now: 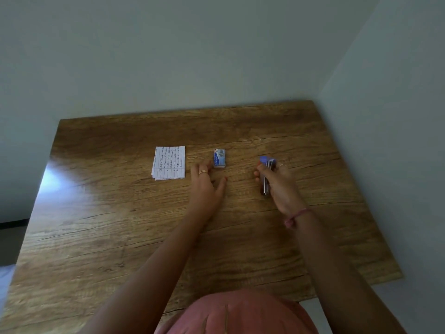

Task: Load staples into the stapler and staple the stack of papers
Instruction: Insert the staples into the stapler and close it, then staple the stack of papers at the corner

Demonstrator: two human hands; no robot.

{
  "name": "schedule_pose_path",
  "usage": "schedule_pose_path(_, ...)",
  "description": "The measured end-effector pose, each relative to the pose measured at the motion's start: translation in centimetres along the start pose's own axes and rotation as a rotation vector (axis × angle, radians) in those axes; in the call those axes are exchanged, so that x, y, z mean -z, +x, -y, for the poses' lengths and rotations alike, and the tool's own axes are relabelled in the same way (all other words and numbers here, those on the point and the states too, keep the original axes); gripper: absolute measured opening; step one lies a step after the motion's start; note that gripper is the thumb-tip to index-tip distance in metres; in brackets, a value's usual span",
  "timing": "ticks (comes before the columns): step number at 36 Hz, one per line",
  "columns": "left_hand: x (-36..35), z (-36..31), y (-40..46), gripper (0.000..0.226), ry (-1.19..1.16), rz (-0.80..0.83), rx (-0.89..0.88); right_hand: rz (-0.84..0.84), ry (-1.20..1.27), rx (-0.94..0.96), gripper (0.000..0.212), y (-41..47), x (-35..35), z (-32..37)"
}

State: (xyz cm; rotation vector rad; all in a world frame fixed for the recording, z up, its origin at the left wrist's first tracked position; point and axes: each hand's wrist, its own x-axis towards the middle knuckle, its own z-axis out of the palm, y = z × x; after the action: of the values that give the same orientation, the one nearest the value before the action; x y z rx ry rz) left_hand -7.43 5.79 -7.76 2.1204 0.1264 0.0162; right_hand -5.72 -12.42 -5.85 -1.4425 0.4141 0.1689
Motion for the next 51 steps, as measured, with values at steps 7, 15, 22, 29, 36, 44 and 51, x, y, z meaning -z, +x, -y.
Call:
schedule_pose_path(7, -0.6, 0.1, 1.8, 0.07, 0.176, -0.01, -0.07, -0.181, -0.409, 0.229, 0.051, 1.0, -1.2, -0.6)
schedule_pose_path(15, -0.7, 0.7, 2.8, 0.053, 0.288, -0.065, -0.132, -0.271, -0.596, 0.368, 0.064, 2.8, -2.4, -0.7)
schedule_pose_path(22, -0.9, 0.5, 3.2, 0.05, 0.294, -0.136, -0.082, -0.304, -0.684, 0.438, 0.057, 4.1, -3.5, -0.5)
schedule_pose_path(29, -1.0, 0.6, 3.2, 0.05, 0.31, -0.133, -0.086, -0.334, -0.698, 0.464, 0.055, 4.8, -4.6, -0.6)
schedule_pose_path(36, -1.0, 0.8, 3.1, 0.051, 0.277, -0.136, -0.095, -0.356, -0.727, 0.479, 0.057, 4.7, -5.2, -0.8)
schedule_pose_path(44, -0.4, 0.4, 2.7, 0.057, 0.117, -0.115, -0.061, -0.372, -0.712, 0.446, 0.061, 4.7, -5.2, -0.6)
schedule_pose_path(51, 0.8, -0.3, 2.1, 0.041, -0.072, -0.164, -0.077, -0.332, -0.646, 0.418, 0.062, 4.4, -4.9, -0.1)
